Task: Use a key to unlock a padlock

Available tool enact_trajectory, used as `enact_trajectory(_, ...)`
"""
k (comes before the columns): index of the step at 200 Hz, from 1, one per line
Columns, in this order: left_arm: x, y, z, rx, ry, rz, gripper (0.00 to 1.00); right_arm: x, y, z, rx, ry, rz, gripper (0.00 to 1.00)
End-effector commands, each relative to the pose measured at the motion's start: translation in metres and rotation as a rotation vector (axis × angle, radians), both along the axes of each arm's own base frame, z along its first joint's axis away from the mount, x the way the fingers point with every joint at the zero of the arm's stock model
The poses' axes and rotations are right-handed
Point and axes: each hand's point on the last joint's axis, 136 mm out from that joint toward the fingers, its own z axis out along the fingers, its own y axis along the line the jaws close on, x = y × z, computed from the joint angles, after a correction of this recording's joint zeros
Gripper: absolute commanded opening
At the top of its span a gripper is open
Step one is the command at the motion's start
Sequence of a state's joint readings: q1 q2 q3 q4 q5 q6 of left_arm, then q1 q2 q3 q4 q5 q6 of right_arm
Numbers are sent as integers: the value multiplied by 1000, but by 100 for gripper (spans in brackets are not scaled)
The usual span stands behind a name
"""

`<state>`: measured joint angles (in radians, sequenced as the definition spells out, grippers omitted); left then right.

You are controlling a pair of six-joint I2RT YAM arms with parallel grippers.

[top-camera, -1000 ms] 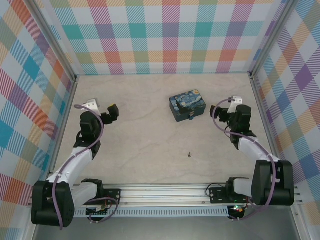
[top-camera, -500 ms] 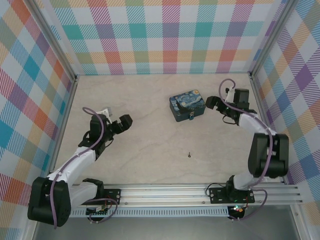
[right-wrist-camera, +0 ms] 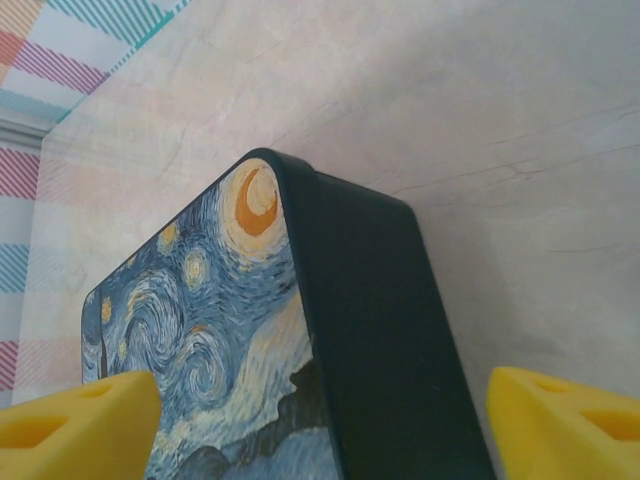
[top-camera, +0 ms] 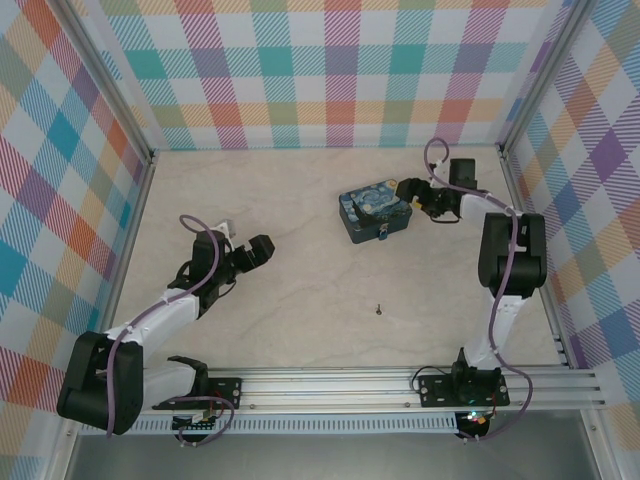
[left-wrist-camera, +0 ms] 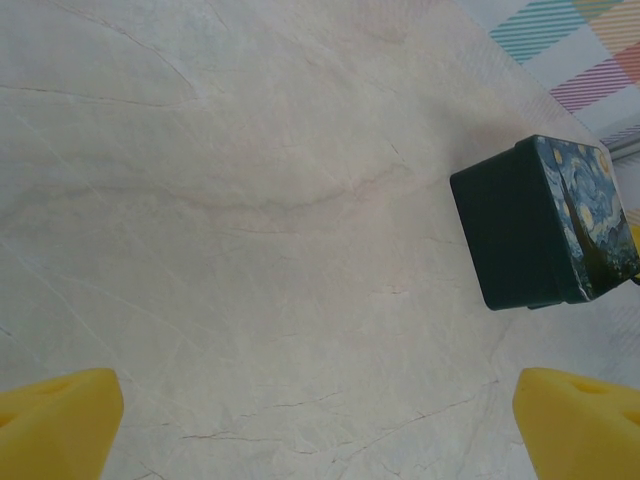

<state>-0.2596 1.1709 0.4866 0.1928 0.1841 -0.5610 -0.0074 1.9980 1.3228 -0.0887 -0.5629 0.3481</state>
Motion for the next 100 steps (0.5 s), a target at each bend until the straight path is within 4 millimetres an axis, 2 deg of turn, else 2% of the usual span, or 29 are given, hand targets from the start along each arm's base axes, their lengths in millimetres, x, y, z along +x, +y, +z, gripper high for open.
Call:
enact_trajectory(1,4,-1,4,0,-22,6,100,-4,16,-1,26,15,76,80)
enact_trajectory(54,4,1,4,5,-22,18,100,-26,27,-20,11,77,116,50)
enact_trajectory(100,3,4,8,14,-31,26,100,-65,39,-25,9,106,104,50)
